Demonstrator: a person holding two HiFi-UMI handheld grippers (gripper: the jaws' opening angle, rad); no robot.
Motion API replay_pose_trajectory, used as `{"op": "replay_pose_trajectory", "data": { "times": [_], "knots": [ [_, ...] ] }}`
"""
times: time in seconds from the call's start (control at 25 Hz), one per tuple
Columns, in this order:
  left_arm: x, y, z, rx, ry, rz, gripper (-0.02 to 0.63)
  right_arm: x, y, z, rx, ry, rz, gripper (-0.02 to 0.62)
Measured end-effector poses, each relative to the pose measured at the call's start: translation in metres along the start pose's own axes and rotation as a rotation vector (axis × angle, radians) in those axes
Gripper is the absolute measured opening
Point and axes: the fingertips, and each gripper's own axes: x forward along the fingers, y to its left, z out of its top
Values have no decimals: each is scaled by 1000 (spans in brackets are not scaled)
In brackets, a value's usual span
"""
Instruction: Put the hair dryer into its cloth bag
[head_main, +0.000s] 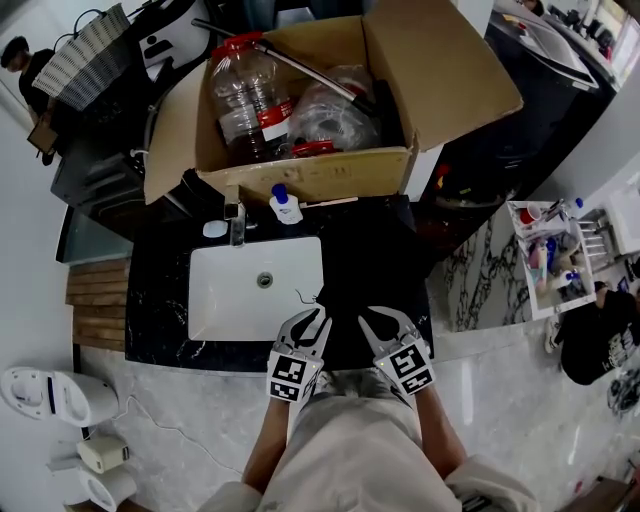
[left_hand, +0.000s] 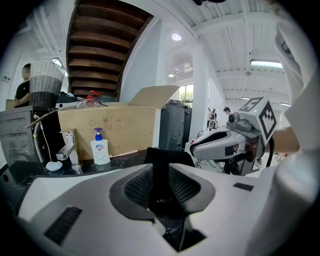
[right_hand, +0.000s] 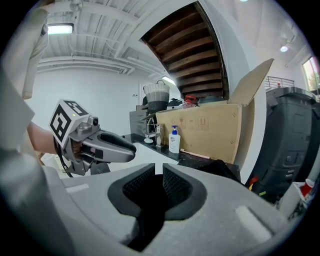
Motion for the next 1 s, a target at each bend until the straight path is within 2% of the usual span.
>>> {"op": "replay_pose_trajectory", "data": {
  "times": [1.0],
  "knots": [
    [-9,2,5,1,-23,2,97,-8,2,6,-9,-2,-23,35]
  ]
}}
